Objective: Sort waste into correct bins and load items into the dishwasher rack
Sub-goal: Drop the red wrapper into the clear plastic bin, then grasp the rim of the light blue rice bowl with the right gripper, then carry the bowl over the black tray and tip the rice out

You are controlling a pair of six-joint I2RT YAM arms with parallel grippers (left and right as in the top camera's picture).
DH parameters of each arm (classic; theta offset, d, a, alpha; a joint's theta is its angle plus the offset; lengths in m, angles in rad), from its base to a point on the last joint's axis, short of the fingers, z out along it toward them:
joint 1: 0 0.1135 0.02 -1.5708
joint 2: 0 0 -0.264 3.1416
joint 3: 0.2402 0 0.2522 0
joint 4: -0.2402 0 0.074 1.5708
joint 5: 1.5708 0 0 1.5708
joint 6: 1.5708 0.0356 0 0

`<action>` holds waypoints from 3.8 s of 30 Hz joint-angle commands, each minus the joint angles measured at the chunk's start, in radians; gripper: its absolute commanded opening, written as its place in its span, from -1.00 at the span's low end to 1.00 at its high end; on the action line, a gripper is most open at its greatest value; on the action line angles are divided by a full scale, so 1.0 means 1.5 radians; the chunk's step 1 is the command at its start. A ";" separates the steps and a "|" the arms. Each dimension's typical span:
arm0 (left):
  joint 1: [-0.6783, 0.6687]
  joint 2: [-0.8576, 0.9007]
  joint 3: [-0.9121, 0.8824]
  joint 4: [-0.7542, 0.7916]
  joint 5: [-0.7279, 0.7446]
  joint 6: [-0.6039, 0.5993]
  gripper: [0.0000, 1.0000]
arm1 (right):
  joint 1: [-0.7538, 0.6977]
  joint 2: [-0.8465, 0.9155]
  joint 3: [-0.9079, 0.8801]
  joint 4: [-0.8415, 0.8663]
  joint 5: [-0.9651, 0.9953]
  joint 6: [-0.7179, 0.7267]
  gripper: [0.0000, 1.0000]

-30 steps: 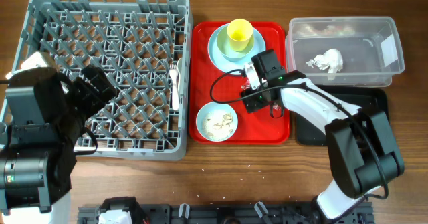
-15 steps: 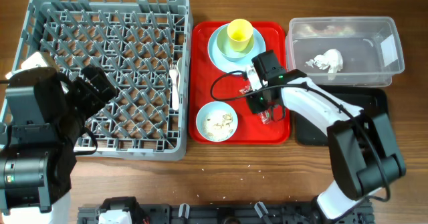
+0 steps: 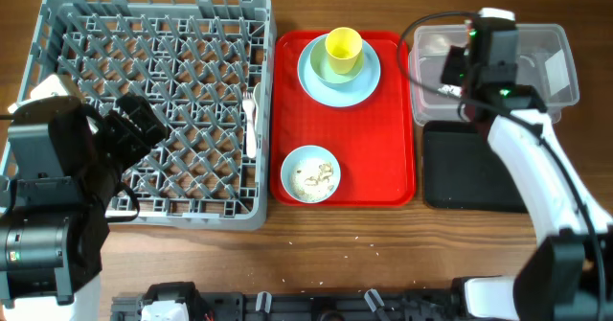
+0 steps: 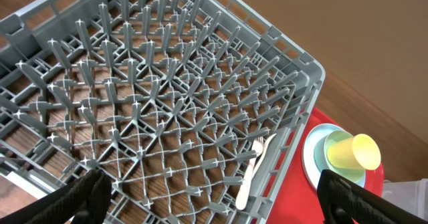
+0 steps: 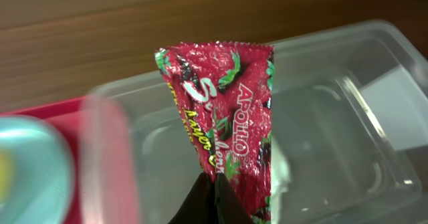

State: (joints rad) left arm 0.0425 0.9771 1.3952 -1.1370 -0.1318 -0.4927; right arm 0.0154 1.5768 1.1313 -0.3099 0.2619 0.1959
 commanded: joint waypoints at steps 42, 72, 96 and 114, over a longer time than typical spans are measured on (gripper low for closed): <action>0.005 -0.001 0.003 0.002 0.001 -0.009 1.00 | 0.559 -0.021 -0.214 0.047 -0.213 0.168 -0.89; 0.005 -0.001 0.003 0.002 0.001 -0.009 1.00 | 0.395 -0.169 -0.091 -0.200 -0.328 0.064 0.17; 0.005 -0.001 0.003 0.002 0.001 -0.009 1.00 | 0.489 0.051 -0.124 -0.165 -0.135 0.062 -0.09; 0.005 -0.001 0.003 0.002 0.001 -0.009 1.00 | 0.488 0.048 -0.114 -0.173 -0.145 0.049 -0.91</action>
State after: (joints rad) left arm 0.0463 0.9779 1.3952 -1.1374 -0.1318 -0.4931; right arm 0.7437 1.6440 0.9531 -0.5690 0.0681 0.2665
